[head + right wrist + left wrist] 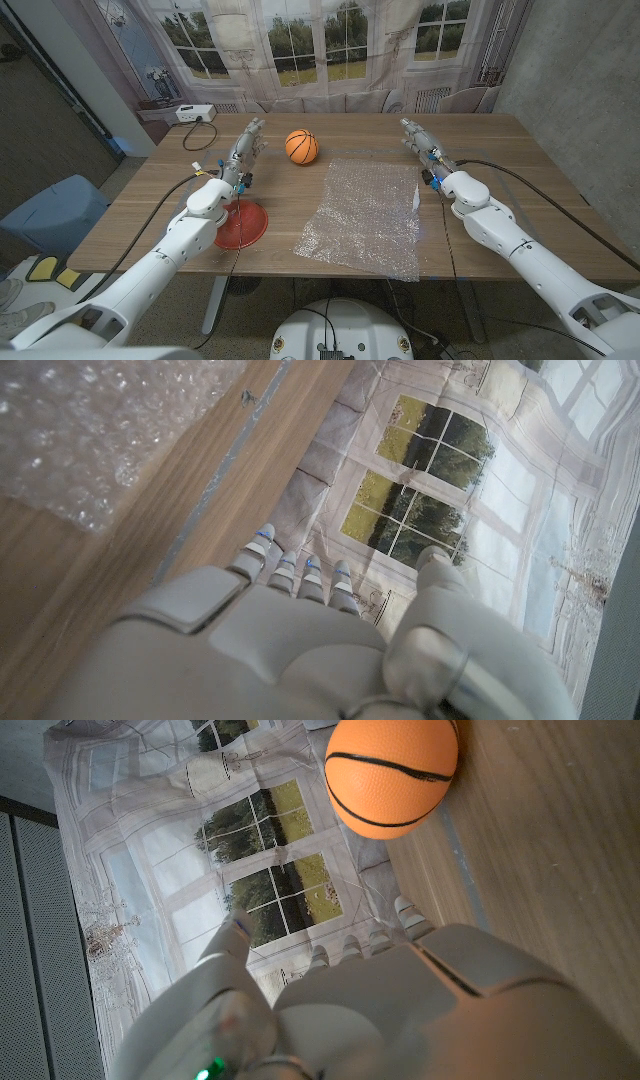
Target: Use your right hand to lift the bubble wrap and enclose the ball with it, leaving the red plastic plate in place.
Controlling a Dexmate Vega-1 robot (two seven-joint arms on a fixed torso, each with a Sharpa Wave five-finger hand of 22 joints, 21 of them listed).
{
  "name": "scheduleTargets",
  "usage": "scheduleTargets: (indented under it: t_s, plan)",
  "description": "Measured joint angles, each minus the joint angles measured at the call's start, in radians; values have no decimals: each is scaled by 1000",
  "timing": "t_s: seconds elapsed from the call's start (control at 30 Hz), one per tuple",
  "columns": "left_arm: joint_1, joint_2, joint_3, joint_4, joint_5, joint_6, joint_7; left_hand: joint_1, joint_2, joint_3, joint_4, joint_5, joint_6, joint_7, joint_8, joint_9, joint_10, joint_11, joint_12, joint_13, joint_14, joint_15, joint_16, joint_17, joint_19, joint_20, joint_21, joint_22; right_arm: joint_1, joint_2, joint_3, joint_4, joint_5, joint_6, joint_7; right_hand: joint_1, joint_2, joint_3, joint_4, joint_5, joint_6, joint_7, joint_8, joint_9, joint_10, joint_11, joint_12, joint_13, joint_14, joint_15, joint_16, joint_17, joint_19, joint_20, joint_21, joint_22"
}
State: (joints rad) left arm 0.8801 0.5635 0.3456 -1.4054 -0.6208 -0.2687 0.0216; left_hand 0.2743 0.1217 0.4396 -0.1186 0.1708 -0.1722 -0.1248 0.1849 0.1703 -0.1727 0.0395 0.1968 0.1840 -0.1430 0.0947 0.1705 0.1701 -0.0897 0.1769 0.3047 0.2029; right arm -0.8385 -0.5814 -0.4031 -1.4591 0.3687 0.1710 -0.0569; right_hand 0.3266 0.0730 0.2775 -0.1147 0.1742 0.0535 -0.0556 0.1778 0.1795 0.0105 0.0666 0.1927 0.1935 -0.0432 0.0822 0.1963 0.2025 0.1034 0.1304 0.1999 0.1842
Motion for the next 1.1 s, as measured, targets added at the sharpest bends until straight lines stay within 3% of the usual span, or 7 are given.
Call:
scheduleTargets:
  t_s: [0.13, 0.2, 0.57, 0.87, 1.1]
  plan:
    - [7, 3, -2, -16, 5, 0, 10, 0, 0, 0, 0, 0, 0, 0, 0, 0, 0, 0, 0, 0, 0, 0, 0, 0, 0, 0, 0, 0, -8, -21, -3, -36, -67, -59, -23, 3, -3, 0, 0, 0, 0, 0, 0, 0, -2, 2, 0, 2, 1, 1, 0, 0, 0, 0, 0, 0]
    - [13, 6, -4, -28, 10, 4, 20, 0, 0, 0, 0, 0, 0, 0, 0, 0, 0, 0, 0, 0, -3, -3, 0, 0, 0, 0, 0, 0, -21, -54, -8, -96, -116, -106, -38, 3, -3, 0, 0, 0, -4, 4, 0, 0, -2, 2, 0, 5, 4, 4, 4, 0, 0, 0, 0, 0]
    - [37, 16, -6, -84, 26, 23, 51, 0, 0, 0, 0, 0, 0, 0, 0, 5, 2, 9, 0, 0, -9, -2, 0, 0, 0, 0, 0, 0, -54, -149, -48, -273, -361, -333, -70, 8, -8, 0, -8, 0, -4, 4, 8, 5, 3, -3, 4, 5, 13, -6, 4, 0, 4, -4, 0, 0]
    - [57, 29, -10, -135, 40, 44, 75, 0, 0, 0, 0, 0, -2, 2, 0, 5, 2, 9, 0, 5, -27, 16, 0, 3, -11, 11, 0, 0, -40, -186, -99, -345, -535, -461, -30, 15, -15, -1, -15, 2, -17, 9, 8, 5, -14, -19, 4, 4, 0, -19, 4, 0, -2, -9, 0, 0]
    - [76, 39, -19, -169, 43, 57, 90, 0, 0, 0, 0, 0, 1, 11, 0, 5, 0, 11, 0, 5, -30, 20, 0, 5, -15, 14, 0, 4, -12, -191, -145, -362, -654, -515, 29, 24, -24, -3, -22, 8, -59, -16, 3, 5, -45, -38, -4, 9, -9, -20, 4, 0, -7, -4, 0, 0]
